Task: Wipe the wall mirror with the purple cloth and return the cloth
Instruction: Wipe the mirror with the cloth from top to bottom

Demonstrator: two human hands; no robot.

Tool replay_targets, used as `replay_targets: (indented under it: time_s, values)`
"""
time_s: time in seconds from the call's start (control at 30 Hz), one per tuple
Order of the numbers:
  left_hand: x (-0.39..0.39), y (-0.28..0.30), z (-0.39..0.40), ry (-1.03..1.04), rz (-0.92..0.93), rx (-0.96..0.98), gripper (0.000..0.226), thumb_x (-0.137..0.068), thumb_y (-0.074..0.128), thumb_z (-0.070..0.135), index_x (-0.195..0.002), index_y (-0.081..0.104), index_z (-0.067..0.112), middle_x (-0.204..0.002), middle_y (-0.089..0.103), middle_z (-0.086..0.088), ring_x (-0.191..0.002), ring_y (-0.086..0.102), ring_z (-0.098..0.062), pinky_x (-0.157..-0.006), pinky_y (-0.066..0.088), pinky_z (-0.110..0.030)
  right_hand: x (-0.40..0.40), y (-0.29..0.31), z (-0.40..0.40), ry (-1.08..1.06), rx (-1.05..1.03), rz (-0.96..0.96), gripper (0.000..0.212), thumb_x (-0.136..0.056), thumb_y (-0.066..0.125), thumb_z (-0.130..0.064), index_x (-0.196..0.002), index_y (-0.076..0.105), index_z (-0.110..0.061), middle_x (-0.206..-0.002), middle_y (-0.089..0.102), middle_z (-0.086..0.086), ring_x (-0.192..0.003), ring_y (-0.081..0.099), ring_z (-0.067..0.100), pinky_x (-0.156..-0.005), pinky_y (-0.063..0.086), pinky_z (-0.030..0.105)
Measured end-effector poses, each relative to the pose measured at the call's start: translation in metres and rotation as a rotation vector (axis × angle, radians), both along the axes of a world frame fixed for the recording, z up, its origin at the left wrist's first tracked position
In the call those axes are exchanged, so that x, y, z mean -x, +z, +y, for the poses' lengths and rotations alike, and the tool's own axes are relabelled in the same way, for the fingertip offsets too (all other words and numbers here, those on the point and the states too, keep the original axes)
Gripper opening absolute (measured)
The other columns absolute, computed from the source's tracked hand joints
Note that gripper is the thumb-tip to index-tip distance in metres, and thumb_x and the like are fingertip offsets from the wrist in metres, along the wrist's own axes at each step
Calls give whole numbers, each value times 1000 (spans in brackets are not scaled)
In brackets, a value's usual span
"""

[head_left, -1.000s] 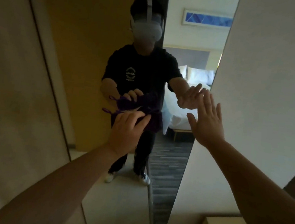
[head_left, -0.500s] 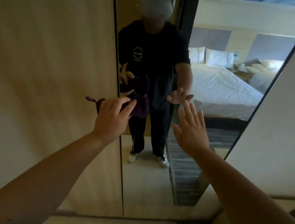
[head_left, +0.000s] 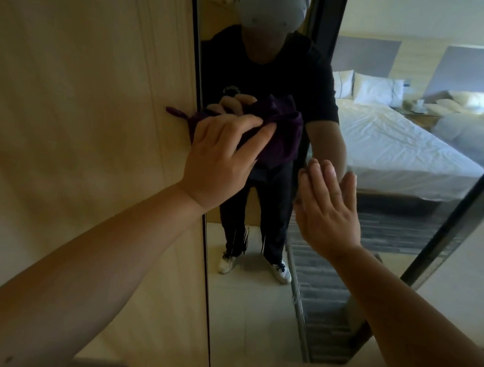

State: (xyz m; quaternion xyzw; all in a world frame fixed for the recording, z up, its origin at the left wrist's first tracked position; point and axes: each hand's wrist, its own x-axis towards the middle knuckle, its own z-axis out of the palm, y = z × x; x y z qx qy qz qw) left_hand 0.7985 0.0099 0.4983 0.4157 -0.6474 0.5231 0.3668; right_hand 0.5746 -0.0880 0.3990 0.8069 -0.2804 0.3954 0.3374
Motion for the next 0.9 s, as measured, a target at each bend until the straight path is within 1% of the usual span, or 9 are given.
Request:
replay_targets:
  time_s: [0.13,0.27,0.4,0.53,0.63,0.73,0.77,0.83,0.9]
  values:
    - [0,1,-12,-35,8,87,43,-91,73,11,-130,56,17,-124,49,-5,-104,56,-26,-86,46,-43,-7,-9,-17,69,127,-71,61,-99,49,-32,-153,31,-10,-160,23,10,-152,14,29,-120,8,58]
    - [4,-9,-20,-42,-35,102,39,-92,74,14,-128,60,17,-123,51,-4,-102,56,-24,-85,45,-42,-8,-9,-20,83,146,-84,63,-97,53,-32,-152,33,-10,-160,25,10,-151,15,29,-120,7,57]
    - [6,-64,-25,35,-78,57,33,-94,71,15,-126,64,20,-122,52,-2,-99,57,-23,-84,43,-40,-6,-8,-19,129,129,-112,64,-96,58,-31,-152,35,-9,-160,26,10,-151,17,29,-120,9,57]
    - [5,-140,-19,20,-126,12,33,-93,71,19,-126,65,22,-119,55,1,-96,56,-20,-82,42,-37,-4,-8,-21,185,126,-116,58,-97,56,-25,-150,38,-6,-160,24,10,-151,16,29,-120,8,57]
    - [-1,-210,-13,1,-186,-117,34,-96,62,19,-130,61,24,-121,53,2,-97,56,-19,-82,42,-36,-2,-8,-23,185,122,-104,57,-95,58,-19,-148,41,-4,-159,26,12,-151,16,30,-120,9,58]
    - [-9,-286,2,24,-299,-353,37,-96,60,21,-133,61,25,-124,52,4,-102,56,-16,-88,40,-34,-1,-7,-24,197,119,-94,57,-97,55,-20,-149,39,-5,-159,24,11,-151,14,29,-119,8,58]
    - [-9,-303,7,34,-306,-421,37,-97,58,20,-133,61,26,-124,52,4,-102,57,-15,-89,39,-33,-1,-7,-24,204,114,-89,56,-97,54,-20,-149,39,-5,-159,24,11,-151,13,29,-119,8,58]
    - [-6,-316,11,44,-271,-511,36,-99,52,16,-133,61,26,-122,53,4,-99,59,-15,-89,40,-34,-1,-7,-25,201,101,-82,55,-98,53,-20,-149,39,-4,-158,24,12,-151,12,29,-119,8,59]
    - [2,-309,14,41,-223,-553,35,-103,44,13,-131,62,25,-118,56,4,-96,59,-17,-88,41,-35,1,-4,-21,213,67,-73,54,-99,54,-19,-149,39,-4,-158,27,14,-151,14,30,-119,11,60]
